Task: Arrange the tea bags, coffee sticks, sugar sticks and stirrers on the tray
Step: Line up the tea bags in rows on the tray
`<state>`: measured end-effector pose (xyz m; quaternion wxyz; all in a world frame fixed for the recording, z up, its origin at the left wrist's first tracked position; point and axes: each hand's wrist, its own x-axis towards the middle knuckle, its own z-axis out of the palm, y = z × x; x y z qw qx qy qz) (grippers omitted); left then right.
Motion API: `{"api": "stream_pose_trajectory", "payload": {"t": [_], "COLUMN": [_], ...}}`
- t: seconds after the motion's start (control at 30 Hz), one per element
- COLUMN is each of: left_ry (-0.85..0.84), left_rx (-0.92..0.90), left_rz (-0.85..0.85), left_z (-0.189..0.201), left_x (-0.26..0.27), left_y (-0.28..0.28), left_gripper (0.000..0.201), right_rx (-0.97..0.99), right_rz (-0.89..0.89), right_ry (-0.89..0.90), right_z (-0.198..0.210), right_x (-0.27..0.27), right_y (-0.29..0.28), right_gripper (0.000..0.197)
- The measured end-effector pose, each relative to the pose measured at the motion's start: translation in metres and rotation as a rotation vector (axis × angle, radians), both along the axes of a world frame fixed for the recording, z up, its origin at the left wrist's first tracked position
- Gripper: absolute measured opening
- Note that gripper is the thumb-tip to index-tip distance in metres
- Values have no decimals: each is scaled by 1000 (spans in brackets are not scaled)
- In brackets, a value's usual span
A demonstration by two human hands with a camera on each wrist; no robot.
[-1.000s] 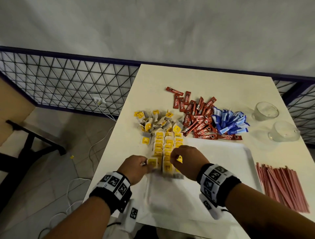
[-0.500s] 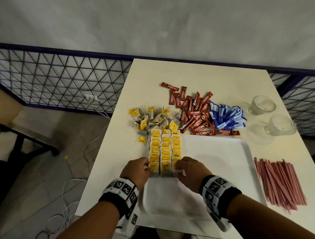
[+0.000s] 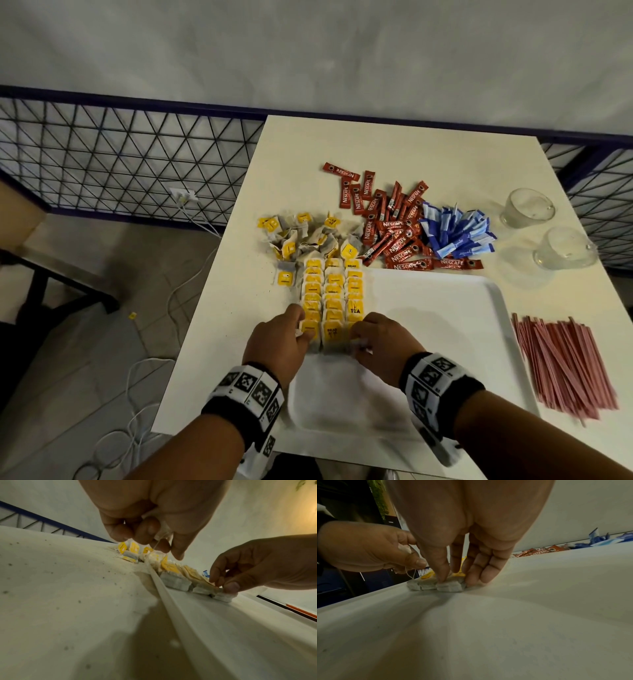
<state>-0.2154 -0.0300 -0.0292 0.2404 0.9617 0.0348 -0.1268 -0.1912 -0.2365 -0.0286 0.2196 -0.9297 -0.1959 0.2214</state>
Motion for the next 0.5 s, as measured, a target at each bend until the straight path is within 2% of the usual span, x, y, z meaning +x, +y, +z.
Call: {"api": "stream_pose_trajectory", "payload": {"t": [0.13,0.43,0.5], "left_ry": [57,86,76], "left_rx": [91,315,308], "left_rz": [-142,-252,-244], "left_z": [-1,6,9], "left_x": [0,8,10], "left_y": [-4,-15,-17], "left_gripper": [33,46,47], "right_rx": [7,-22,-44], "right_rz": [2,14,20], "right_ry": [-4,-2,-1], "right_z": [0,-1,1], "right_x": [0,0,0], "right_y": [0,0,-1], "right_gripper": [26,24,26]}}
